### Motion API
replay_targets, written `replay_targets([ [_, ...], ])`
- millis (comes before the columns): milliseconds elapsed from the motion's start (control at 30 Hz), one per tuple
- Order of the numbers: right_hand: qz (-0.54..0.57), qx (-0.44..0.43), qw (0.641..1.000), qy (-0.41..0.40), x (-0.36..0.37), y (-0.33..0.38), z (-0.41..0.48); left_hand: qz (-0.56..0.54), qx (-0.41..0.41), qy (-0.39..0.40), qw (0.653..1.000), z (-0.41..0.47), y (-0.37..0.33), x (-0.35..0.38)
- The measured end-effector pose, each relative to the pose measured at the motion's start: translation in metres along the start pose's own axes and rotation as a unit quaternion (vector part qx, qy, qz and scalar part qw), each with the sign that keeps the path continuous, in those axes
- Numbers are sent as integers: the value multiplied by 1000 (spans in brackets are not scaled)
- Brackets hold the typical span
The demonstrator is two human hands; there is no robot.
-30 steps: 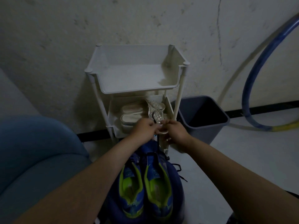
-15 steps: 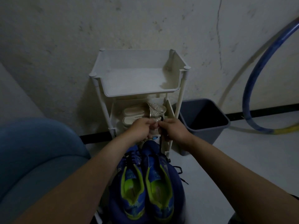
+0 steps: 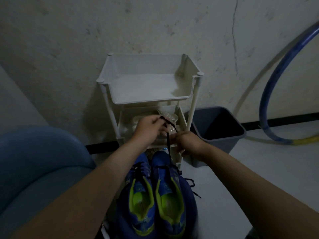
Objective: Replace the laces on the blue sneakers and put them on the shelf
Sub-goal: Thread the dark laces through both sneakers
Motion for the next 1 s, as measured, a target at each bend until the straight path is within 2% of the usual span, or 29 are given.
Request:
replay_targets([
  [133, -47, 17, 996, 78, 18, -11, 3, -38, 28, -7, 999, -5, -11, -2],
  [233, -70, 15, 994, 80, 21, -10, 5, -23, 3, 26, 999, -8, -5, 5],
  [333, -79, 8, 996, 47, 16, -6, 6, 48, -19, 24, 998, -8, 3, 0],
  [500, -56, -9, 998, 17, 11, 0, 5, 104, -15, -58, 993, 0, 0, -22],
  [567, -55, -24, 998, 11, 10, 4, 5, 180, -15, -91, 979, 3, 1, -36],
  [633, -52, -39, 998, 15, 10, 7, 5, 298, -33, -102, 948, 3, 2, -49],
  [800, -73, -65, 995, 34, 13, 11, 5, 521, -125, -4, 844, -6, 12, -54],
  [900, -102, -34, 986, 131, 31, 1, 2, 593, -104, 102, 792, -13, 18, -39],
  [933, -125, -7, 977, 175, 38, -7, 0, 587, -89, 150, 791, -17, 22, -29],
  [1000, -189, 55, 950, 243, 48, -29, -5, 498, -99, 230, 831, -26, 36, -11],
])
Point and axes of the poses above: each hand's wrist, its own z-axis towards the middle knuckle, its own x-axis out of the palm, y = z × x, the point moved 10 cm from there along z, towards the middle knuckle, and after that the axes turned 9 degrees about -z, right-handed, at the moved point
